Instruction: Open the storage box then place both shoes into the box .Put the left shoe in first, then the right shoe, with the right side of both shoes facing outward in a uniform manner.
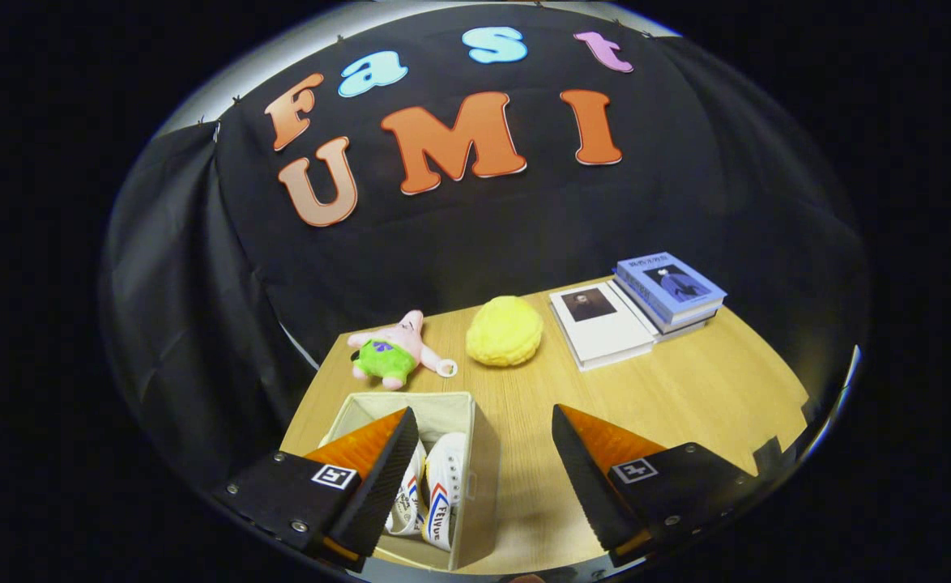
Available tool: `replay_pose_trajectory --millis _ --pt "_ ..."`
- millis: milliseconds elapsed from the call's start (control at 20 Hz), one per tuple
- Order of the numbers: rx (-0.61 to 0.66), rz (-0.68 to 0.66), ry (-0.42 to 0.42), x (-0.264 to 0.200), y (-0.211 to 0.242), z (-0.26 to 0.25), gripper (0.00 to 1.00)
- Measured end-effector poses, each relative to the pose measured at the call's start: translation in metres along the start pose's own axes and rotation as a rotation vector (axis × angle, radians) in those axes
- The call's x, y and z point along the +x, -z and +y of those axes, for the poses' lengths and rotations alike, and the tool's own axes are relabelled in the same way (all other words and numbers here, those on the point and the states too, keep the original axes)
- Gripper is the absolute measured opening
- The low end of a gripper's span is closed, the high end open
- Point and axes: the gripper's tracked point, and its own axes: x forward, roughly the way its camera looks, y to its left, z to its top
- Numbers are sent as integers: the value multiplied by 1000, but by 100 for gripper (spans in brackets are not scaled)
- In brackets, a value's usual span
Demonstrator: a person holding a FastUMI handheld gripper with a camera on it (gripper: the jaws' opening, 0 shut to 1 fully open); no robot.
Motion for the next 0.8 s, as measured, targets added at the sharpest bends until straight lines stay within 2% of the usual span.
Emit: replay_pose_trajectory --millis 400,650,800 --pt "-117 -205 52 -62 -113 -41 98" --pt "-110 -290 49 -101 -157 -64 98" --pt "-126 -326 81 -121 -173 -87 98"
